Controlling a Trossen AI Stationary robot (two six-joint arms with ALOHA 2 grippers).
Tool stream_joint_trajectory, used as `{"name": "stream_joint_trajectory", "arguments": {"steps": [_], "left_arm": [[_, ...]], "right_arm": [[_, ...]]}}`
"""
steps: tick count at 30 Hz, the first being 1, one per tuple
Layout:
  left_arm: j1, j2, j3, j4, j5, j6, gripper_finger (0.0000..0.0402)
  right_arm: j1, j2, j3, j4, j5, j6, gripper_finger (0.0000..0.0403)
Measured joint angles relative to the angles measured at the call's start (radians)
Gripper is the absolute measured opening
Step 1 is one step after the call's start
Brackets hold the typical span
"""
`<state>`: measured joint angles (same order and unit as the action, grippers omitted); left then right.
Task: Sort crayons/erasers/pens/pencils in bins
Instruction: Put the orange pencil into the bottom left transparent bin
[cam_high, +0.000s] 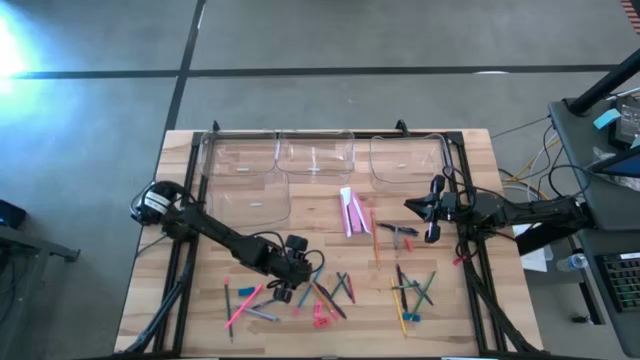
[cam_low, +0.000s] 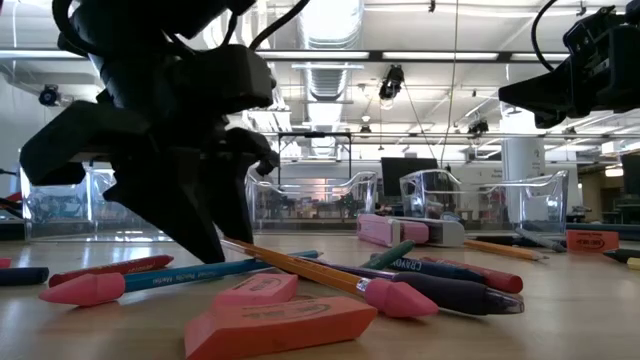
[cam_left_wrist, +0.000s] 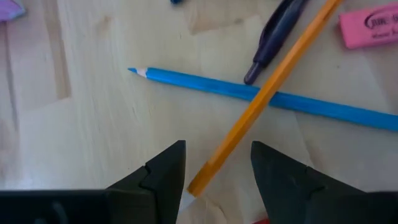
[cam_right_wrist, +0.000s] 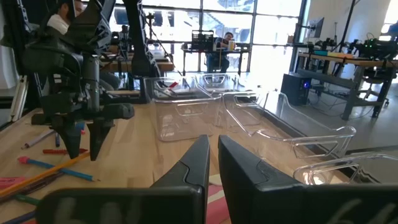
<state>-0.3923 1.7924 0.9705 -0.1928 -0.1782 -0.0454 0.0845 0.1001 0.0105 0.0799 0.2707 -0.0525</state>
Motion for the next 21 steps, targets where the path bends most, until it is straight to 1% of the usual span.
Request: {"name": "stream_joint_trajectory", "arguments": {"steps": [3,6,9,14,15,21], "left_arm": [[0.000,0.005,-0.001,0.003,0.009,0.000,0.0154],[0.000,0.007,-0.001,0.004,0.012,0.000,0.0128],[0.000,0.008,-0.001,0.005,0.020,0.000,0.0093],[-0.001,0.006,-0.002,0.005,0.039,0.008,0.0021],[0.000,0.004,-0.002,0.004,0.042,0.009,0.0014],[0.000,-0.021,-0.004,-0.015,0.041,0.015,0.0016]], "right_arm": [[0.000,0.000,0.000,0.000,0.000,0.000,0.0027],[0.000,0.000,0.000,0.000,0.000,0.000,0.0027],[0.000,0.000,0.000,0.000,0.000,0.000,0.0027],[0.000,0.000,0.000,0.000,0.000,0.000,0.0027],[0.000,0.000,0.000,0.000,0.000,0.000,0.0027],[0.000,0.000,0.000,0.000,0.000,0.000,0.0027]]}}
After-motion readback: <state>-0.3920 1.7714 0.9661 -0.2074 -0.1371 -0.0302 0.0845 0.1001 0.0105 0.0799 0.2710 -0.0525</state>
